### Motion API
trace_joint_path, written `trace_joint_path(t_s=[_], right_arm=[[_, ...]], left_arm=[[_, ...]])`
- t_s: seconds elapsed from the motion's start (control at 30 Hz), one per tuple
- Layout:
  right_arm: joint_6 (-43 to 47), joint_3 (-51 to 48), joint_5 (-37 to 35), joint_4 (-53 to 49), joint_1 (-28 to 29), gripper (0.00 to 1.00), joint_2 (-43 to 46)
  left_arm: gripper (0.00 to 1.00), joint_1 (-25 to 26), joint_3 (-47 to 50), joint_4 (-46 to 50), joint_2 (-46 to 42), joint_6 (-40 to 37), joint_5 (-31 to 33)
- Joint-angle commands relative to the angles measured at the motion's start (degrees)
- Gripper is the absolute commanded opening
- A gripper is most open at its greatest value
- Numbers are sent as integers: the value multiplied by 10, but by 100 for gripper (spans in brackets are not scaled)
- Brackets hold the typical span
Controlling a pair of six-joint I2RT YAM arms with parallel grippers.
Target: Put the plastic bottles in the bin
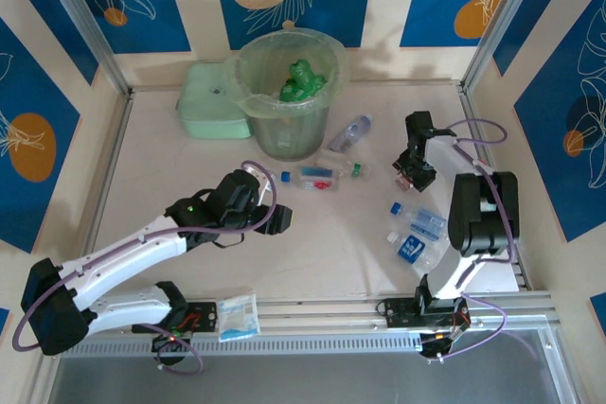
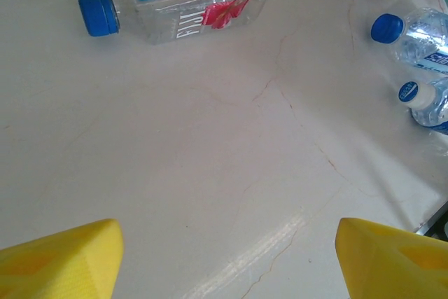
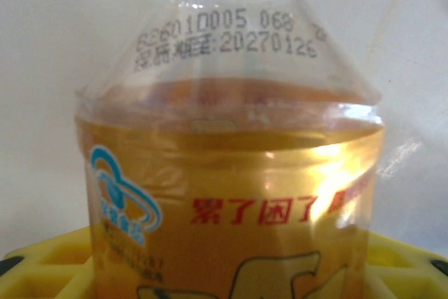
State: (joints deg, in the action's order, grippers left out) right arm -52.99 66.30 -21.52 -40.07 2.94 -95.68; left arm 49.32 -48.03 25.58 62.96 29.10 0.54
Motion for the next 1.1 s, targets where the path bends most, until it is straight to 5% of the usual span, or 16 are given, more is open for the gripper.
trace_joint_path(t_s=[0.0,0.37,0.83,1.07], right_arm=[[47,28,-12,-16,23,55,68],[177,263,68,-1,148,54,119],[235,665,163,-56,204,54,-151],[248,817,154,-128,216,74,-247]], left_arm=[[79,4,-7,14,-2,-2,16],[79,4,-11,25,-10,6,60],[79,3,-13,35,-18,10,71],[80,3,-10,35,-18,13,74]])
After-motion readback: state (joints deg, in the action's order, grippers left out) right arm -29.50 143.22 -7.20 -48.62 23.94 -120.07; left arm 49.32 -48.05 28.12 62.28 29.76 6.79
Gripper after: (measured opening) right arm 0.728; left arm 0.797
